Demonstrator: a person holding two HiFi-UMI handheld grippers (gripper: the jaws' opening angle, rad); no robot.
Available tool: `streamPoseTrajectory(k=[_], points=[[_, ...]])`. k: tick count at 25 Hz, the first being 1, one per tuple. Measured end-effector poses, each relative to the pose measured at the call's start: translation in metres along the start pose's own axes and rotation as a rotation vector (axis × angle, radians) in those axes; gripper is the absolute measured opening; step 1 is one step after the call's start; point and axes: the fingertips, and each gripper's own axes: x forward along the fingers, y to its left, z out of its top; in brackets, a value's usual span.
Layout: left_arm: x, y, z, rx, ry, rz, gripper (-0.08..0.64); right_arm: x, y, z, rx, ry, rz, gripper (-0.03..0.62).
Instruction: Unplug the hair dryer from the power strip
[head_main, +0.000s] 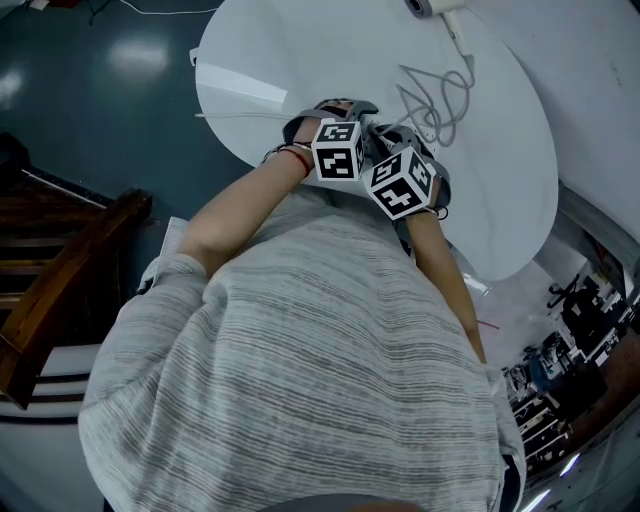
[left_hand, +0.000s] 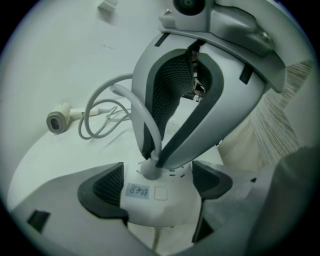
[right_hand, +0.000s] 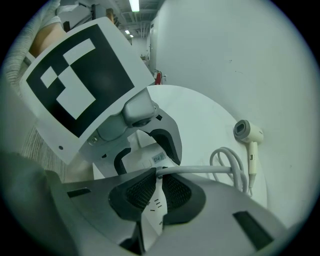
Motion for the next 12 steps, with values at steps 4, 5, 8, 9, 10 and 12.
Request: streamPoseTrajectory(k=[4,5,8,9,10,12], points=[[-0.001,-0.002,-0.001,0.010,0.001,-0.005,0.422,-0.017,-0.005,0.014,0.046,-0.067,0.005,0.052],[-0.001,-0.002,-0.001,0.014,0.001,-0.005,0.422,-0.031,-0.014,0.026,0.063,-0.114,-0.005,0.052],[-0.002,-0.001,-0.003,0.016,0.004,-0.005,0.422,-0.069,-0.043,0.054,0.066,-0.189,-0.028,0.052],[-0.001,-0.002,-0.002,0.015,0.007,-0.006,0.422,-0.078,-0.049,0.056,0.077,-0.205,-0.027,0.052],[-0.001,-0.003,-0.002,0.015,0.009,-0.008,0.422,-0.085,-0.053,0.055,0.092,-0.219,-0.027,0.052],[-0.003,-0.004,0.001,0.021,0.011,-0.014,0.422,-0.095,-0.055,0.050,0.123,-0.240,-0.030,0.052]])
